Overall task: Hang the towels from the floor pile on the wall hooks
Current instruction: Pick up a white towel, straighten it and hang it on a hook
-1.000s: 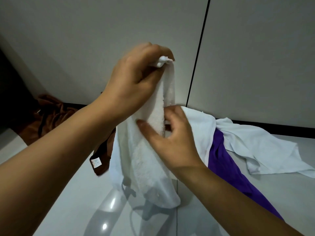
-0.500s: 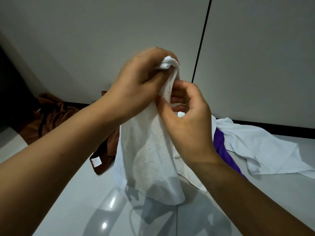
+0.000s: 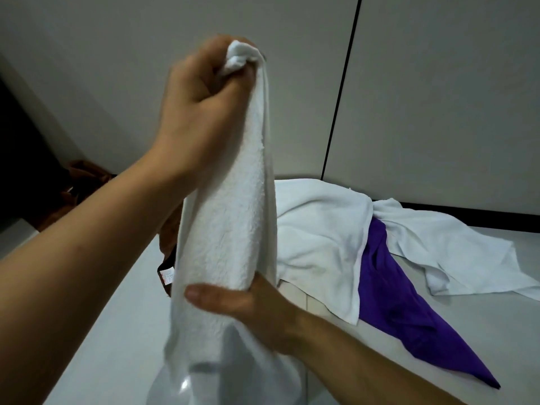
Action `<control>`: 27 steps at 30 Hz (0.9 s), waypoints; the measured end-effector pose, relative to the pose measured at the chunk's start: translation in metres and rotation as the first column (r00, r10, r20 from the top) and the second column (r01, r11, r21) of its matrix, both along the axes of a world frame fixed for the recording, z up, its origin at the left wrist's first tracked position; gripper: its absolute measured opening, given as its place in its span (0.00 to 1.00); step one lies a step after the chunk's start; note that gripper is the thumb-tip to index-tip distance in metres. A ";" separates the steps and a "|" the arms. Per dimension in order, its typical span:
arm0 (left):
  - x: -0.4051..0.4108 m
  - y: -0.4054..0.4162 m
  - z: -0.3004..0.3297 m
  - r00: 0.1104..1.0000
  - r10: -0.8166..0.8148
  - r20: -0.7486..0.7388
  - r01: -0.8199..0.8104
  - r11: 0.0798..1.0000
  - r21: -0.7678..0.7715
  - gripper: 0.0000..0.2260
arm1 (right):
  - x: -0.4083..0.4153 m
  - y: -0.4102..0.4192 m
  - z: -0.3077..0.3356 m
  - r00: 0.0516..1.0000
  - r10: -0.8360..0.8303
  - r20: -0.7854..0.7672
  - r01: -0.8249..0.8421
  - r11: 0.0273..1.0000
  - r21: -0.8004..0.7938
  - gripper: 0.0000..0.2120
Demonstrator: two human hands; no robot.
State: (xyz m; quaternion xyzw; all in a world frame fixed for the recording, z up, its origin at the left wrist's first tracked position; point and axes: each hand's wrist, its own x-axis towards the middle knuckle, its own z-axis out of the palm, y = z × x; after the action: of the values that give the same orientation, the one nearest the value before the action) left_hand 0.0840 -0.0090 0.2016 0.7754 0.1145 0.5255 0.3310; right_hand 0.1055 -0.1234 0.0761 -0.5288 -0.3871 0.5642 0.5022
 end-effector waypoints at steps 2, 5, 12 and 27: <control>-0.003 0.002 0.001 1.000 0.025 0.001 -0.025 0.999 -0.036 0.10 | -0.009 -0.003 -0.007 0.997 0.068 0.025 -0.065 0.992 -0.106 0.41; -0.007 0.003 0.001 0.999 0.041 0.018 -0.039 0.994 -0.101 0.10 | -0.011 -0.013 -0.010 0.991 0.121 0.063 -0.110 0.982 -0.156 0.35; -0.020 0.017 0.012 0.995 0.094 0.046 -0.080 0.968 -0.237 0.03 | 0.007 -0.017 -0.018 0.997 -0.065 0.029 0.062 0.991 0.118 0.31; -0.026 0.025 0.006 0.990 0.099 0.098 -0.073 0.967 -0.242 0.07 | 0.048 -0.011 -0.043 0.896 0.132 0.424 -0.068 0.984 -0.163 0.23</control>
State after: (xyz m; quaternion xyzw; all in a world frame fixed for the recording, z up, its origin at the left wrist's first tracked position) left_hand 0.0579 0.0160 0.2077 0.6945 0.1920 0.5635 0.4041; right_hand 0.1537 -0.1347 0.0336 -0.6553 -0.4737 0.4841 0.3343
